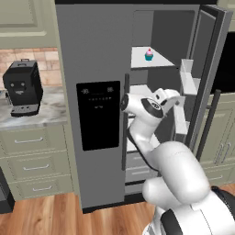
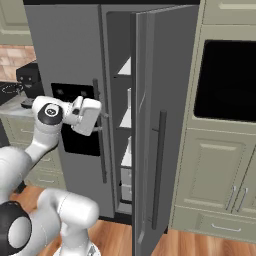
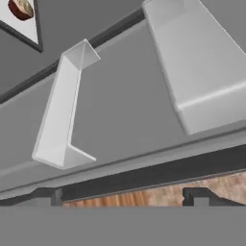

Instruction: Take the cupcakes from the fridge and place them on the empty tray on the dining counter.

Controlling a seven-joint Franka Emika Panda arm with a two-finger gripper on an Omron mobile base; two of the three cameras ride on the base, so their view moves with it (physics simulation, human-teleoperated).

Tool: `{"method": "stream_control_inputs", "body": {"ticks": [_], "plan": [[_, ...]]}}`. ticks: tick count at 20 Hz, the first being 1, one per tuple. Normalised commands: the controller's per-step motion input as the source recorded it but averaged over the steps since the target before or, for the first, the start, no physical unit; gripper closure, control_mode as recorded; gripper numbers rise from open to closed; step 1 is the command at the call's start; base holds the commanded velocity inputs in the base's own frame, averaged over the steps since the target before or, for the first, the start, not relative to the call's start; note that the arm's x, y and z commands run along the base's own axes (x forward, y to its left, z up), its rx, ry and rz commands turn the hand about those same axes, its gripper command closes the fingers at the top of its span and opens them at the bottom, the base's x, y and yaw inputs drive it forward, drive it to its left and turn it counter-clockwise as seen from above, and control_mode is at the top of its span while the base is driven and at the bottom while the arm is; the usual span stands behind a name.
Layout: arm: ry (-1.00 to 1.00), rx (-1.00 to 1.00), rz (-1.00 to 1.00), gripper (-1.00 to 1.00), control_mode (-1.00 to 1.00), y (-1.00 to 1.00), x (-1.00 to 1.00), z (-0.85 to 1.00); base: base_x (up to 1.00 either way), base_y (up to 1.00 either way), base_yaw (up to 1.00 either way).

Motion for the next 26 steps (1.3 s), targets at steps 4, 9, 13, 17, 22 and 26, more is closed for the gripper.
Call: {"method": "stream_control_inputs", "body": {"ticks": [4, 9, 13, 17, 22, 26], "plan": [[0.22, -0.09, -0.07, -1.0, -1.0, -0.16, 0.14, 0.0, 0.0, 0.0, 0.0], [0.21, -0.11, -0.06, -1.0, -1.0, -0.12, 0.24, -0.15, 0.0, 0.0, 0.0], [0.09, -0.1, -0.11, -1.0, -1.0, -0.17, 0.11, -0.21, 0.0, 0.0, 0.0], [0.09, -0.06, -0.13, -1.0, -1.0, -0.39, 0.03, 0.0, 0.0, 0.0, 0.0], [0.18, -0.07, -0.06, -1.0, -1.0, -0.36, 0.3, 0.0, 0.0, 0.0, 0.0], [0.3, -0.08, 0.0, -1.0, -1.0, -0.18, 0.81, 0.0, 0.0, 0.0, 0.0]]}}
